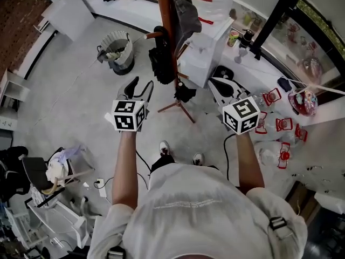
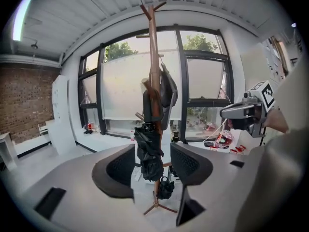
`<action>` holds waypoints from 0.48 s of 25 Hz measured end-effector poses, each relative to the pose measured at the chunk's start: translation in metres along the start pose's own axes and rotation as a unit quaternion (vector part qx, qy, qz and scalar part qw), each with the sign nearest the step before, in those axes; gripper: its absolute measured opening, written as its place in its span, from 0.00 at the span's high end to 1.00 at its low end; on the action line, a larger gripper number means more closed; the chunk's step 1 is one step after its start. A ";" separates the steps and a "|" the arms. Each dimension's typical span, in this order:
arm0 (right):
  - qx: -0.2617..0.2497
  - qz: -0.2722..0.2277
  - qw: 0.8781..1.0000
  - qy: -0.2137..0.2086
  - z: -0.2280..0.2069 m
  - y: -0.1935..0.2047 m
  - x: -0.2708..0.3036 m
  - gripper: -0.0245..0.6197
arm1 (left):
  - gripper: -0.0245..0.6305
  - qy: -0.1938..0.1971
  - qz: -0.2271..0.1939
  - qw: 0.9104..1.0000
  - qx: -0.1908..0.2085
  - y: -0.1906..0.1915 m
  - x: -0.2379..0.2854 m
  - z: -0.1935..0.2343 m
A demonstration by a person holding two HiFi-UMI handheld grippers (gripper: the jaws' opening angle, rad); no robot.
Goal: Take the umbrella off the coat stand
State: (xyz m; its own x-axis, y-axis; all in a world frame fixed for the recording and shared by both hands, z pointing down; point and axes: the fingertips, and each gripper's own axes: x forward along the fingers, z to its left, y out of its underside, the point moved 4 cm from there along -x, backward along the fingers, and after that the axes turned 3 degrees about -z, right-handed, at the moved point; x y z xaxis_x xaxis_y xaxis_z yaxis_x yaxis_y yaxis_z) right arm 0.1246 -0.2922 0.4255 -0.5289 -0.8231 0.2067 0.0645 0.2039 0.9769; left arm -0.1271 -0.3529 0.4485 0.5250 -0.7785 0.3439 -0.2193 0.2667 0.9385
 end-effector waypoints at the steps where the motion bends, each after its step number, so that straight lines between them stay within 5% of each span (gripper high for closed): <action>1: 0.005 0.002 1.000 0.009 0.000 0.001 0.005 0.92 | 0.56 0.010 0.006 1.000 0.001 0.002 0.012 0.005; 8: 0.040 0.015 0.996 0.078 -0.015 0.005 0.033 0.92 | 0.38 0.125 0.047 0.991 -0.013 0.018 0.094 0.018; 12: 0.047 0.031 0.993 0.108 -0.017 0.014 0.037 0.92 | 0.31 0.151 0.061 0.986 -0.028 0.030 0.125 0.017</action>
State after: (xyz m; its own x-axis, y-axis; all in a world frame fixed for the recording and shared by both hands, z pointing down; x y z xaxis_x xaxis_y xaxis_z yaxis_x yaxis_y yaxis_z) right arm 0.1200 -0.3291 0.4477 -0.3325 -0.8998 0.2824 0.0070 0.2971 0.9548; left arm -0.0816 -0.4522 0.5190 0.7209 -0.5360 0.4393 -0.2546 0.3848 0.8872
